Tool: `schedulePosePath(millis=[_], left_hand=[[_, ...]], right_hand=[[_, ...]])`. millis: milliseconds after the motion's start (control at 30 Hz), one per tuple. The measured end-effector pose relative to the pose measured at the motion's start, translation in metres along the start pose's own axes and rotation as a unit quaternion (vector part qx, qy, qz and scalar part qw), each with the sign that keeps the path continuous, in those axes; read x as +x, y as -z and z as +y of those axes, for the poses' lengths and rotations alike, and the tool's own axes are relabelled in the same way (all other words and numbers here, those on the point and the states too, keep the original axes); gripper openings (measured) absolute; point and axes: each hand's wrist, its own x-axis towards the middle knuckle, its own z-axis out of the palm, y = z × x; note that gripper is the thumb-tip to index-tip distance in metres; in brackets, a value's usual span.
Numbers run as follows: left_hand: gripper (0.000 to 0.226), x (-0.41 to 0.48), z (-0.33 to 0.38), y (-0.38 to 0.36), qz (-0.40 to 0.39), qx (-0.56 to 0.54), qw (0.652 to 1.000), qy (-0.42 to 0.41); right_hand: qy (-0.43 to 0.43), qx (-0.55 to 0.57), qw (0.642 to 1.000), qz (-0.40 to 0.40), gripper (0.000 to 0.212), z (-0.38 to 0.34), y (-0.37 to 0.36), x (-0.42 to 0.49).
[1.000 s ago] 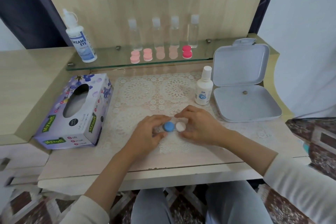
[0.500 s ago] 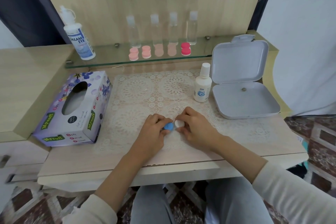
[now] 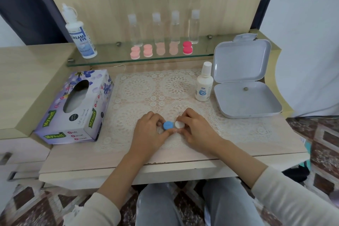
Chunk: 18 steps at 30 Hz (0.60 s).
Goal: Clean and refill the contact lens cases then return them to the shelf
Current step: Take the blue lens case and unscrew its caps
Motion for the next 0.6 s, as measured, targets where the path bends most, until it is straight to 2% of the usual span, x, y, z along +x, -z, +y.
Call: schedulePosePath(millis=[67,167,267,367,533,600], left_hand=[[0.055,0.0,0.002,0.003,-0.03,-0.032,0.999,-0.012],[0.037,0.001,-0.002,0.007,-0.078,-0.105,0.989,-0.061],[0.028,0.0,-0.004,0.006,-0.064,-0.102,0.991,-0.058],[0.036,0.002,-0.003,0.005,-0.038,-0.1,0.993,-0.042],[0.045,0.0,-0.008,0.01,-0.101,-0.129,0.984,-0.073],[0.036,0.003,-0.011,0.009,-0.095,-0.096,0.988,-0.074]], right_hand=[[0.003,0.001,1.0,0.005,0.018,0.0,0.0,-0.001],[0.005,0.002,1.0,0.007,0.018,0.0,0.0,-0.001],[0.006,0.006,1.0,0.008,0.021,0.001,-0.001,-0.002],[0.005,0.005,1.0,0.01,0.022,0.001,-0.001,-0.001],[0.006,0.01,1.0,0.012,0.022,0.002,-0.001,-0.001],[0.006,0.013,1.0,0.011,0.023,0.002,-0.001,-0.001]])
